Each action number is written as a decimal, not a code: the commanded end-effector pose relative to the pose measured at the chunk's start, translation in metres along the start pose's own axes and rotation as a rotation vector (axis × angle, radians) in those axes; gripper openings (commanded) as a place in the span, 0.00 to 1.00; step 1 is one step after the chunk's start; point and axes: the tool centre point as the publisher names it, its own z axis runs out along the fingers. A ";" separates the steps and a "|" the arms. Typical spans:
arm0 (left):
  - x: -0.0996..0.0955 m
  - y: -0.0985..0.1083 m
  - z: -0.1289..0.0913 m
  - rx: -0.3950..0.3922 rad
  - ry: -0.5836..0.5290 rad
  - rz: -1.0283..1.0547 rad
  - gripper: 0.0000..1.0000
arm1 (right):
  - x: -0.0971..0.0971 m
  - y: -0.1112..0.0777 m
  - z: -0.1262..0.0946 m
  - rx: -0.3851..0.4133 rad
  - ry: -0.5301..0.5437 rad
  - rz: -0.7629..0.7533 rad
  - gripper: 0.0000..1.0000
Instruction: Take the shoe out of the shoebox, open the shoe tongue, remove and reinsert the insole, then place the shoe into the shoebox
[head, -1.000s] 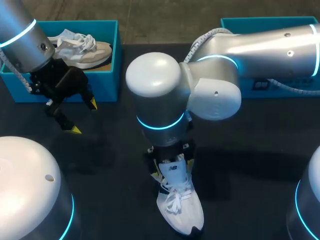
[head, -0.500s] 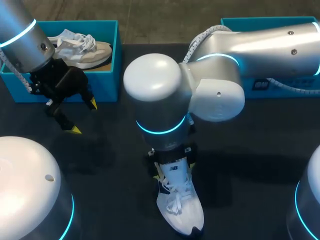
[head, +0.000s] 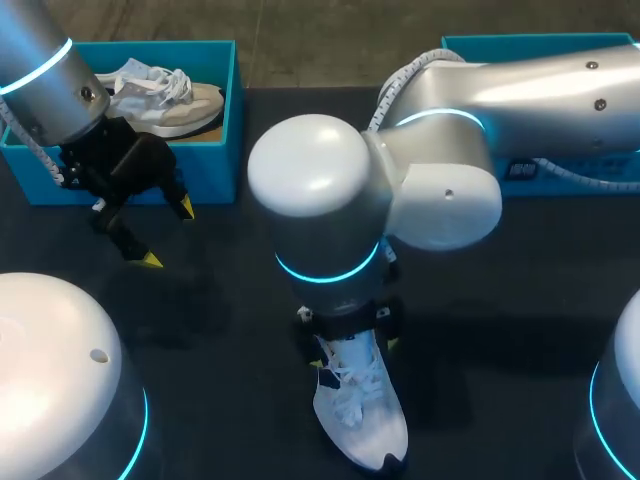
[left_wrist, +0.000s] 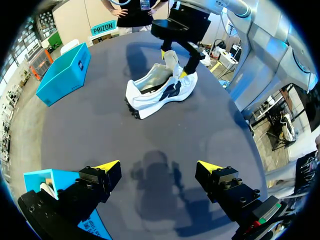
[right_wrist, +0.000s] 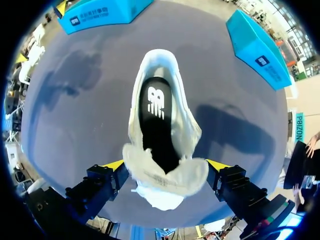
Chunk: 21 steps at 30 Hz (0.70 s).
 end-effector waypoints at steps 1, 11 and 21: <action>0.001 0.000 -0.001 -0.003 0.000 0.000 1.00 | -0.005 -0.012 -0.011 -0.023 0.012 0.016 1.00; 0.001 0.000 -0.001 -0.003 0.000 0.000 1.00 | -0.001 -0.029 -0.024 -0.033 0.005 0.040 1.00; 0.001 0.000 -0.001 -0.003 0.000 0.000 1.00 | 0.000 -0.049 -0.020 0.009 0.048 0.034 0.69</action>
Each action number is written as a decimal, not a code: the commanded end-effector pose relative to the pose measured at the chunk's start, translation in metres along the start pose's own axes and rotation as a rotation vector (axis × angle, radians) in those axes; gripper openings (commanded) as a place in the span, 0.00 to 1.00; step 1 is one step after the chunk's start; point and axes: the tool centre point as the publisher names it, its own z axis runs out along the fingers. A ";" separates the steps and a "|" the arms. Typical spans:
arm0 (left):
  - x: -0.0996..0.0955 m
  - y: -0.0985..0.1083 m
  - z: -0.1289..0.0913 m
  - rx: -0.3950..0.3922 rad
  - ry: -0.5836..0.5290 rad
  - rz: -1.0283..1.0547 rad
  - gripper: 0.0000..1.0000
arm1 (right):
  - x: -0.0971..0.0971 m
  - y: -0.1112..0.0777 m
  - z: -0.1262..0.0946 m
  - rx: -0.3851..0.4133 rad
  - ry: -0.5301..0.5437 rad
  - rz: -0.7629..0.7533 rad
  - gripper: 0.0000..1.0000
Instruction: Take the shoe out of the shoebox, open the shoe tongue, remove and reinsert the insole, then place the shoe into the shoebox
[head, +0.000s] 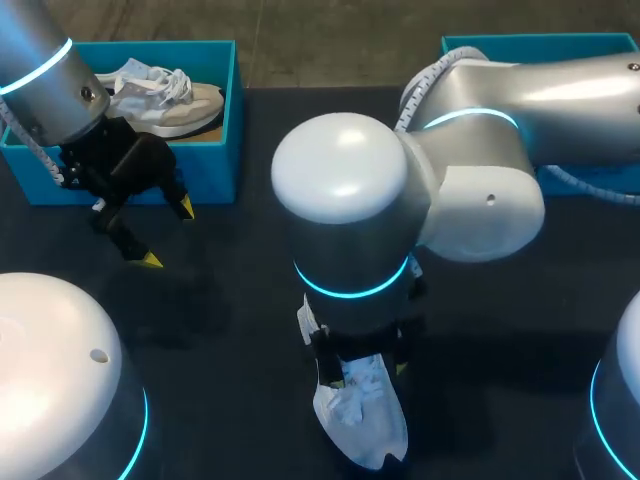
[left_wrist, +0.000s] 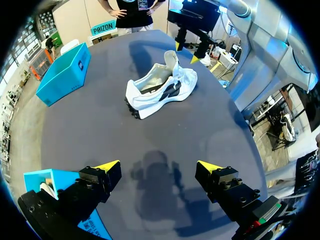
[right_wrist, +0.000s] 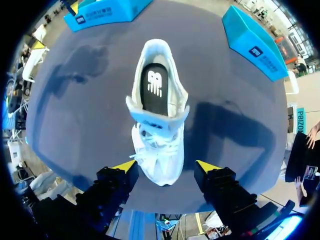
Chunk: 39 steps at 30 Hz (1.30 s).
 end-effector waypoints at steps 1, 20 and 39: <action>0.001 0.000 -0.001 -0.002 0.000 0.000 1.00 | 0.008 -0.004 0.007 -0.023 0.011 0.033 0.67; 0.001 0.000 -0.001 -0.002 0.000 0.000 1.00 | 0.011 0.031 0.011 -0.033 0.029 -0.019 0.35; 0.001 0.000 -0.001 -0.002 0.000 0.000 1.00 | 0.003 0.051 0.020 -0.044 0.016 -0.008 0.21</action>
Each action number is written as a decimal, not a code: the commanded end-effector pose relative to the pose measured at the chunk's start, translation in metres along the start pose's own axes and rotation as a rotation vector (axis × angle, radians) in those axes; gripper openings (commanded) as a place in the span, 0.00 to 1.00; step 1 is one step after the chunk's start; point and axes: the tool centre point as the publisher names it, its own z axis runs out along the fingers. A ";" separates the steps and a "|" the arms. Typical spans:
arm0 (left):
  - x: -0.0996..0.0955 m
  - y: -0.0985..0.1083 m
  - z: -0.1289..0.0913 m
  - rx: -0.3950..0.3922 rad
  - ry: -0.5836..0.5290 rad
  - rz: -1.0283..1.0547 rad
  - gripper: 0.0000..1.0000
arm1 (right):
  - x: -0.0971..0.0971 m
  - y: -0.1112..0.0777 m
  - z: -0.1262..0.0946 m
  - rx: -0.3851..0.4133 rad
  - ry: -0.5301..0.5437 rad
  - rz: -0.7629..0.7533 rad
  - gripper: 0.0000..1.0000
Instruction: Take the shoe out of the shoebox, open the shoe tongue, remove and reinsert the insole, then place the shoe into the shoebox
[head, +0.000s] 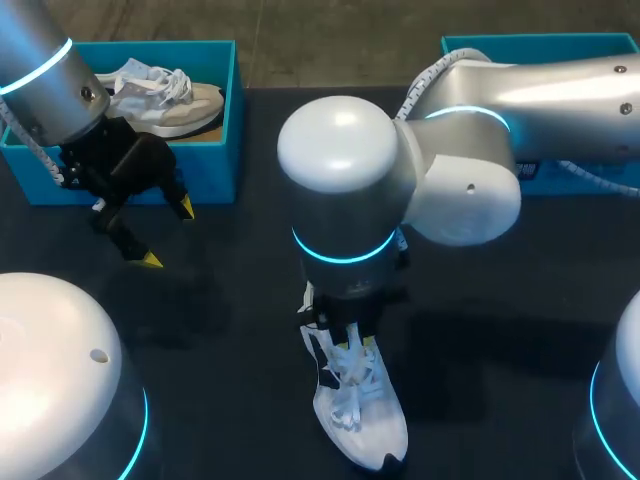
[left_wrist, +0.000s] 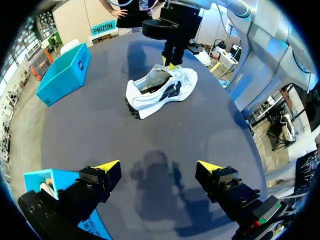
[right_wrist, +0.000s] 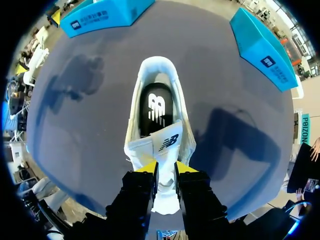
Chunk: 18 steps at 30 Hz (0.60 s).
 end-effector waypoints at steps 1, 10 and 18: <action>0.001 0.000 -0.001 -0.003 0.000 0.000 1.00 | 0.002 -0.011 -0.010 -0.024 -0.010 -0.001 0.22; 0.001 0.000 -0.001 -0.003 0.000 0.000 1.00 | 0.022 -0.021 -0.015 -0.052 0.003 -0.063 0.22; 0.001 0.000 -0.001 -0.003 0.000 0.000 1.00 | 0.019 0.001 0.010 -0.005 0.054 -0.062 0.21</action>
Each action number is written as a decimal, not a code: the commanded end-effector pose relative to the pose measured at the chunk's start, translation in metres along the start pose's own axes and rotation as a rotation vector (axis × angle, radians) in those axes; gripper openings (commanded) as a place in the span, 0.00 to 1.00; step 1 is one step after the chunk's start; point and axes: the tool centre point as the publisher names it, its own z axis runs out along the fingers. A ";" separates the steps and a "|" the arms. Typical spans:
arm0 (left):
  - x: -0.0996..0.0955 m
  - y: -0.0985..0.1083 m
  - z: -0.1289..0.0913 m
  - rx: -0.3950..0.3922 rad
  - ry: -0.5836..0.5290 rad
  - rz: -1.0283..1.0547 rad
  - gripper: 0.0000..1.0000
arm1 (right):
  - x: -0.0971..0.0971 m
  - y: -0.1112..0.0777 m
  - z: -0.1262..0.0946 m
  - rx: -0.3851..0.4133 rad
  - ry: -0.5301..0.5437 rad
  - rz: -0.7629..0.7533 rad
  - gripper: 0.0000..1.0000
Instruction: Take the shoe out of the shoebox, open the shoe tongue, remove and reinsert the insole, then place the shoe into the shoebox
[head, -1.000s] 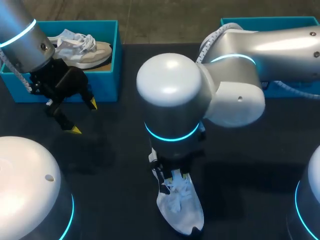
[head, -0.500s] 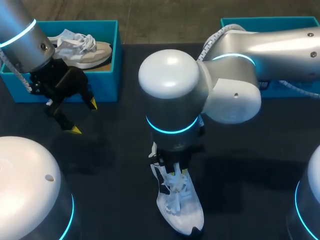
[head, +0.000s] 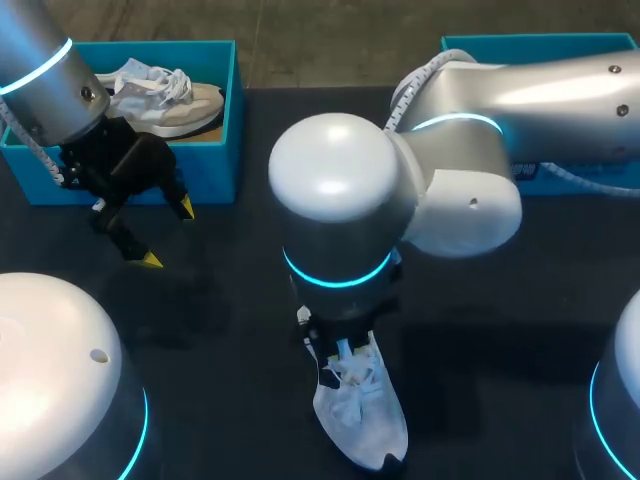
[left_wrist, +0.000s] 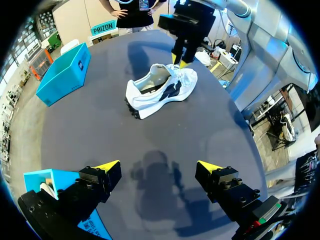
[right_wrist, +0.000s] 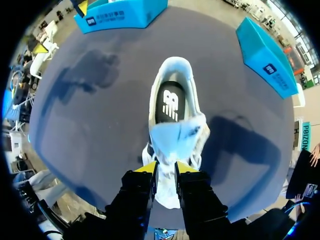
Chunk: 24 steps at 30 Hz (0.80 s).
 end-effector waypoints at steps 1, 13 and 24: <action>0.001 0.000 -0.001 -0.002 0.000 0.000 1.00 | -0.003 0.012 0.023 0.031 0.029 0.001 0.22; 0.001 0.000 -0.001 -0.002 0.000 0.000 1.00 | -0.018 0.027 0.037 0.044 0.063 0.045 0.19; 0.001 0.000 -0.001 -0.002 0.000 0.000 1.00 | -0.006 0.027 -0.015 -0.071 0.034 -0.136 0.29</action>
